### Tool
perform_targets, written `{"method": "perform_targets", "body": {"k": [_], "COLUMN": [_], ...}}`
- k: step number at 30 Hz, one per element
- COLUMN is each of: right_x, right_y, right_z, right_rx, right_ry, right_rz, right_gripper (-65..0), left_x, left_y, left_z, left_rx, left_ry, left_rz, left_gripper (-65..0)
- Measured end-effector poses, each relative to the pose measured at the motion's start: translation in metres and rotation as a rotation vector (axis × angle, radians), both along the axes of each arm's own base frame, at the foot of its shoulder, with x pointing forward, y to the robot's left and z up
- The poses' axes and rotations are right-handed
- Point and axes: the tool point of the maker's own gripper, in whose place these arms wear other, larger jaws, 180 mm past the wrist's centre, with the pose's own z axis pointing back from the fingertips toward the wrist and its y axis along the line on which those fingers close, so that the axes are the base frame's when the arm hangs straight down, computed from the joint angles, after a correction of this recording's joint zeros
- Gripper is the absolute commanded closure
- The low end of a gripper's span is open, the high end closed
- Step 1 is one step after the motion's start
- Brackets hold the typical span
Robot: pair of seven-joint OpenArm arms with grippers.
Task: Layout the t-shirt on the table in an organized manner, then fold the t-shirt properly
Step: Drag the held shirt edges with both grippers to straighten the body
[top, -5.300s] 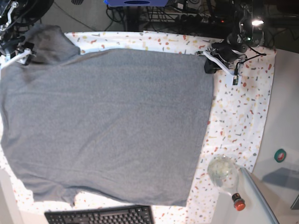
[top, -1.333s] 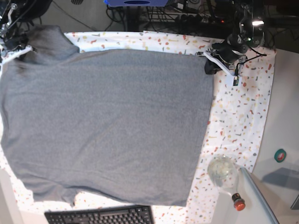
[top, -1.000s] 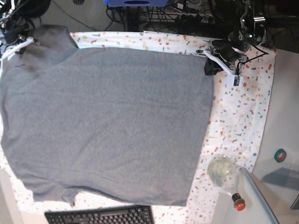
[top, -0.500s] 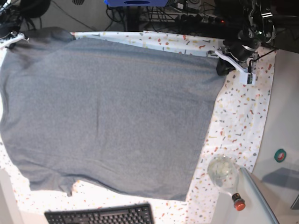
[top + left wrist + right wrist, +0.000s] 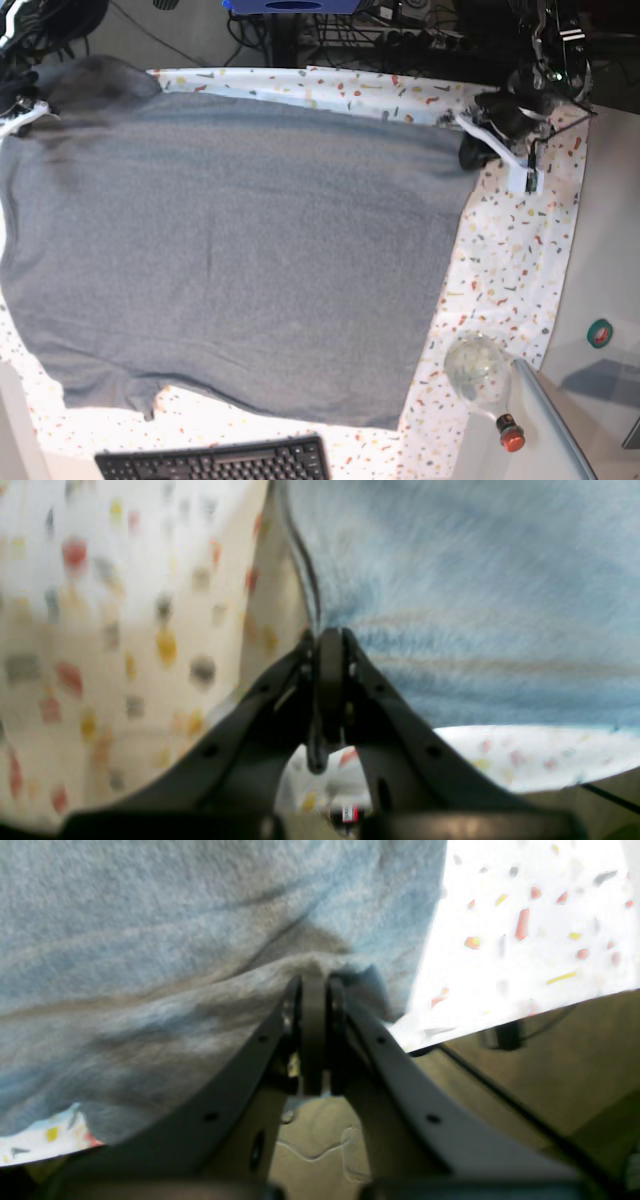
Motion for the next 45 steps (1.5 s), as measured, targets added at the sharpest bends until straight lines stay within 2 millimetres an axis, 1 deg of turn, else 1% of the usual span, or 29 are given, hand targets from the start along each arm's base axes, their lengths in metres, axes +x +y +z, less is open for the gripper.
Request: {"method": "perform_targets", "body": {"k": [1, 3, 6, 7, 10, 12, 14, 17, 21, 23, 24, 26, 28, 29, 31, 32, 34, 36, 37, 41, 43, 45], "right_x": [0.005, 0.024, 0.052, 0.058, 0.065, 0.073, 0.081, 0.092, 0.109, 0.116, 0.118, 0.117, 0.113, 0.108, 0.094, 0.084, 0.068, 0.058, 0.056, 0.059, 0.057, 0.057], "right_y": [-0.005, -0.009, -0.015, -0.018, -0.030, -0.035, -0.038, -0.039, -0.030, -0.027, -0.027, -0.028, -0.028, -0.028, -0.022, -0.016, -0.002, 0.004, 0.005, 0.012, 0.012, 0.012], "right_z": [0.004, 0.013, 0.026, 0.026, 0.017, 0.016, 0.012, 0.006, 0.000, 0.003, 0.004, 0.004, 0.002, -0.001, -0.011, -0.018, -0.024, -0.020, -0.016, -0.009, -0.010, -0.010], "right_rx": [-0.010, -0.020, -0.026, -0.020, -0.004, 0.008, 0.031, 0.038, 0.057, 0.065, 0.062, 0.060, 0.060, 0.058, 0.071, 0.079, 0.091, 0.078, 0.066, 0.062, 0.058, 0.059], "right_ry": [-0.003, -0.039, -0.102, -0.107, -0.059, -0.063, -0.066, -0.040, -0.027, -0.044, -0.047, -0.044, -0.031, -0.022, 0.002, 0.026, 0.045, 0.045, 0.038, 0.004, 0.012, 0.013], "right_rz": [0.001, 0.003, 0.018, 0.016, 0.001, -0.011, -0.015, 0.012, 0.059, 0.063, 0.064, 0.064, 0.063, 0.065, 0.067, 0.067, 0.072, 0.088, 0.091, 0.097, 0.096, 0.096], "right_gripper": [0.0, 0.0, 0.0, 0.0, 0.0, 0.0, 0.0, 0.0, 0.0, 0.0, 0.0, 0.0, 0.0, 0.0, 0.0, 0.0, 0.0, 0.0, 0.0, 0.0, 0.0, 0.0], "left_x": [0.007, 0.018, 0.031, 0.035, 0.048, 0.055, 0.059, 0.068, 0.082, 0.084, 0.082, 0.070, 0.060, 0.052, 0.033, 0.023, 0.010, 0.006, 0.005, -0.002, -0.001, 0.004], "left_y": [0.000, -0.002, -0.006, -0.006, -0.013, -0.022, -0.025, -0.026, -0.026, -0.025, -0.025, -0.025, -0.014, -0.006, 0.009, 0.015, 0.025, 0.033, 0.036, 0.034, 0.033, 0.034], "left_z": [0.004, 0.008, 0.006, 0.004, 0.003, 0.001, -0.002, -0.006, -0.003, 0.000, 0.003, 0.006, 0.014, 0.015, 0.008, 0.004, -0.001, 0.000, 0.000, -0.003, -0.003, 0.000], "left_rx": [0.000, -0.005, -0.025, -0.031, -0.049, -0.062, -0.069, -0.077, -0.083, -0.078, -0.072, -0.053, -0.043, -0.028, -0.008, 0.001, 0.006, 0.016, 0.019, 0.016, 0.014, 0.018], "left_ry": [-0.012, -0.030, -0.038, -0.038, -0.047, -0.045, -0.040, -0.034, -0.050, -0.059, -0.050, 0.017, 0.026, 0.033, 0.076, 0.098, 0.125, 0.125, 0.126, 0.141, 0.140, 0.126], "left_rz": [-0.002, -0.008, 0.006, 0.013, 0.009, -0.015, -0.025, -0.020, -0.014, -0.015, -0.024, -0.051, -0.036, -0.021, 0.010, 0.023, 0.054, 0.076, 0.080, 0.080, 0.077, 0.077], "left_gripper": [0.0, 0.0, 0.0, 0.0, 0.0, 0.0, 0.0, 0.0, 0.0, 0.0, 0.0, 0.0, 0.0, 0.0, 0.0, 0.0, 0.0, 0.0, 0.0, 0.0, 0.0, 0.0]}}
